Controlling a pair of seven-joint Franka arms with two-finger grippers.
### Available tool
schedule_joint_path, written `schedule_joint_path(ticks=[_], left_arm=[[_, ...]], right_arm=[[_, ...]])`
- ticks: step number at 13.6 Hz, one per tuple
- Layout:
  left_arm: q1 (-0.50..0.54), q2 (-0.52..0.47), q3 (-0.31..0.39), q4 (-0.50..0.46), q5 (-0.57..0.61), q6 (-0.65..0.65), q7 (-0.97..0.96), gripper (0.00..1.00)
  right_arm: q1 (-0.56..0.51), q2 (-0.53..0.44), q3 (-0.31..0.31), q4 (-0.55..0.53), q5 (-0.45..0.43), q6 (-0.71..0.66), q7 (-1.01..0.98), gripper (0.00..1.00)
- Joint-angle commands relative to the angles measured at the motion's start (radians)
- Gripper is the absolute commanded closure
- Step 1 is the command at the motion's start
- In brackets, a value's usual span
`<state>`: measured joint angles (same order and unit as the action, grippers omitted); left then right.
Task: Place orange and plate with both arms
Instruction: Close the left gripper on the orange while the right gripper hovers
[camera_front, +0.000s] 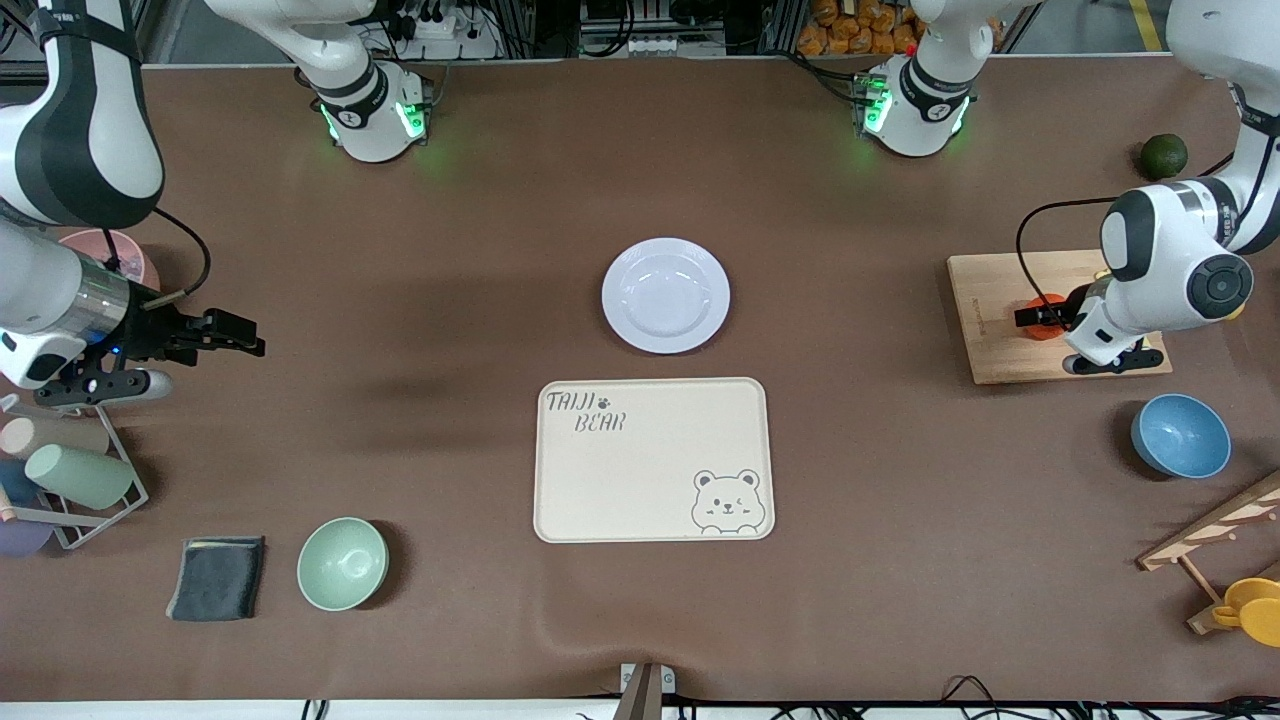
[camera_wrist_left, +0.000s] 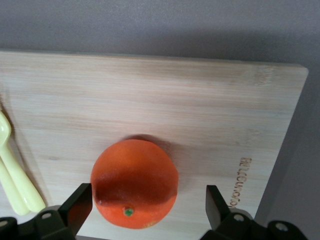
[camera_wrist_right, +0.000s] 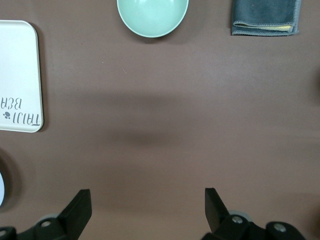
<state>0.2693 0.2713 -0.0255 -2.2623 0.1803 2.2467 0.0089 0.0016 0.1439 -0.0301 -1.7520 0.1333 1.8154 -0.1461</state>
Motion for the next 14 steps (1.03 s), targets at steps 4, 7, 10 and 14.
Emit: schedule_joint_path(ticks=[4, 7, 10, 14], left_arm=[[0.013, 0.032, -0.007, 0.023, 0.100, 0.017, -0.015, 0.00], [0.014, 0.048, -0.007, 0.023, 0.100, 0.021, -0.017, 0.00], [0.031, 0.058, -0.007, 0.024, 0.102, 0.027, -0.017, 0.00], [0.034, 0.066, -0.007, 0.026, 0.102, 0.027, -0.017, 0.08]], right_arm=[[-0.003, -0.004, 0.002, -0.001, 0.009, 0.007, -0.001, 0.00], [-0.005, -0.003, 0.002, -0.003, 0.009, 0.007, -0.001, 0.00], [-0.005, -0.004, 0.002, -0.003, 0.009, 0.004, -0.001, 0.00], [-0.002, -0.004, 0.002, -0.001, 0.009, 0.004, -0.001, 0.00]])
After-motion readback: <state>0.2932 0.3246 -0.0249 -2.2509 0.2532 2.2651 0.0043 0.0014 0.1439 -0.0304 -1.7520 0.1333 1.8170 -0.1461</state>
